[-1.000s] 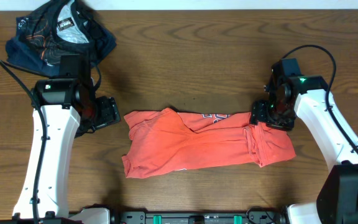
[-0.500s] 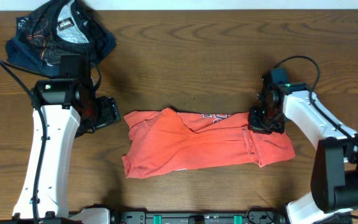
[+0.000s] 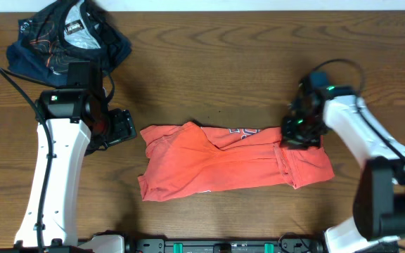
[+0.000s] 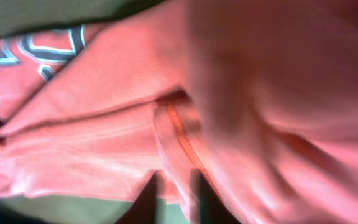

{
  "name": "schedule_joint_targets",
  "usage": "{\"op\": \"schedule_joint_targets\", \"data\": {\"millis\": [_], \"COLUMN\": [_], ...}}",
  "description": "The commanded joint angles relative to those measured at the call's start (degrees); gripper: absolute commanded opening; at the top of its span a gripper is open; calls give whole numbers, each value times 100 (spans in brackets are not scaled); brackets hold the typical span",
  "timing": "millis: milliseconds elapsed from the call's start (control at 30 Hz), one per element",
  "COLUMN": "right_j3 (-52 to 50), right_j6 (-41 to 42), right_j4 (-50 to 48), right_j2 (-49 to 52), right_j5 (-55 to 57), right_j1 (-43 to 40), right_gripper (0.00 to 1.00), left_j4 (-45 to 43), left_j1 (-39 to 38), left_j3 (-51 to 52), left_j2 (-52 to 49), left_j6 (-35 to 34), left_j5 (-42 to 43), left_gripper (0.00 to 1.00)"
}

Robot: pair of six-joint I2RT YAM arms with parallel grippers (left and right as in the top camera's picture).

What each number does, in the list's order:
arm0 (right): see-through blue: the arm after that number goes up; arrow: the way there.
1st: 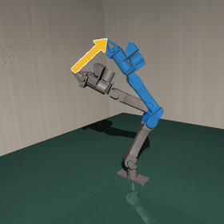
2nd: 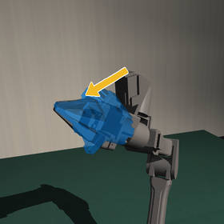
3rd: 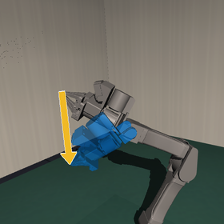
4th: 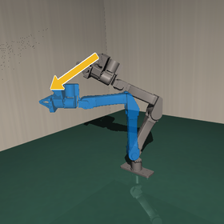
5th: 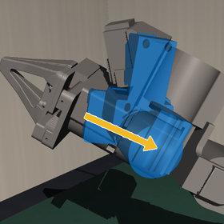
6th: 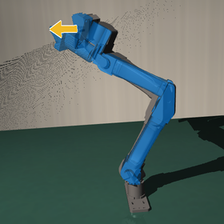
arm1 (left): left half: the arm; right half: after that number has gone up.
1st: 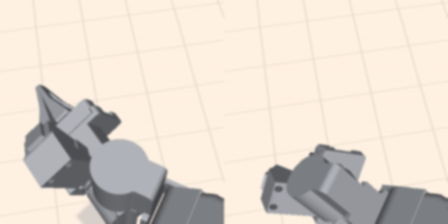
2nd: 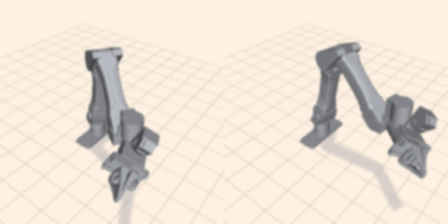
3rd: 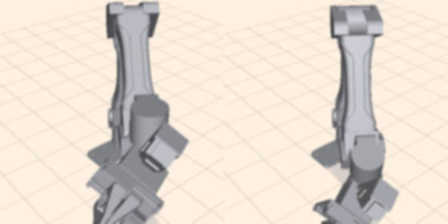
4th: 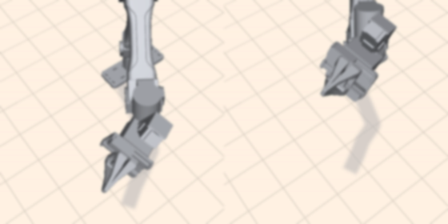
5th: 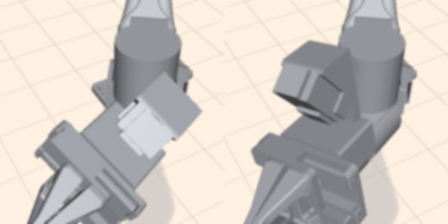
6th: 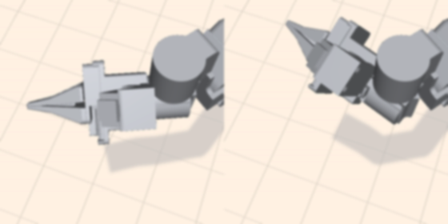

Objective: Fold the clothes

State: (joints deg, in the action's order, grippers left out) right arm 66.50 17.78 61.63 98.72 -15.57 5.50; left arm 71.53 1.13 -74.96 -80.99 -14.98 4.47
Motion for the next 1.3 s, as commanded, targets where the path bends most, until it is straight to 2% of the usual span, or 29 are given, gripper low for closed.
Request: {"op": "schedule_joint_targets", "data": {"millis": [0,33,267,433,600,767,867,1033,1267], "right_j3": [570,608,256,-649,-1668,-2249,-2369,-2476,-2496], "right_j6": [-201,-297,-1025,-1506,-2131,-2124,-2127,-2129,-2105], "right_j4": [402,481,514,-116,-944,-1670,-1755,-1770,-1862], "right_j2": [-662,-817,-1117,-1047,-1040,-1040,-1040,-1040,-1040], "right_j5": [748,852,376,-608,-1668,-1775,-1814,-1993,-2212], "right_j1": [-584,-833,-2354,-2833,-2881,-2879,-2872,-2750,-2424], "right_gripper": [89,99,99,99,99,99,96,86,85], "left_j4": [-4,-4,-4,-2,0,7,22,15,17], "left_j1": [2,2,2,2,2,2,2,2,2], "left_j3": [0,0,2,2,2,2,2,2,2], "left_j2": [9,9,9,9,9,9,9,9,9], "left_j6": [-13,-13,-13,-15,-15,-15,-15,-15,-15], "left_j5": [-50,-50,-48,-48,-48,-48,-48,-48,-48], "left_gripper": [89,91,93,93,93,93,93,93,93]}}
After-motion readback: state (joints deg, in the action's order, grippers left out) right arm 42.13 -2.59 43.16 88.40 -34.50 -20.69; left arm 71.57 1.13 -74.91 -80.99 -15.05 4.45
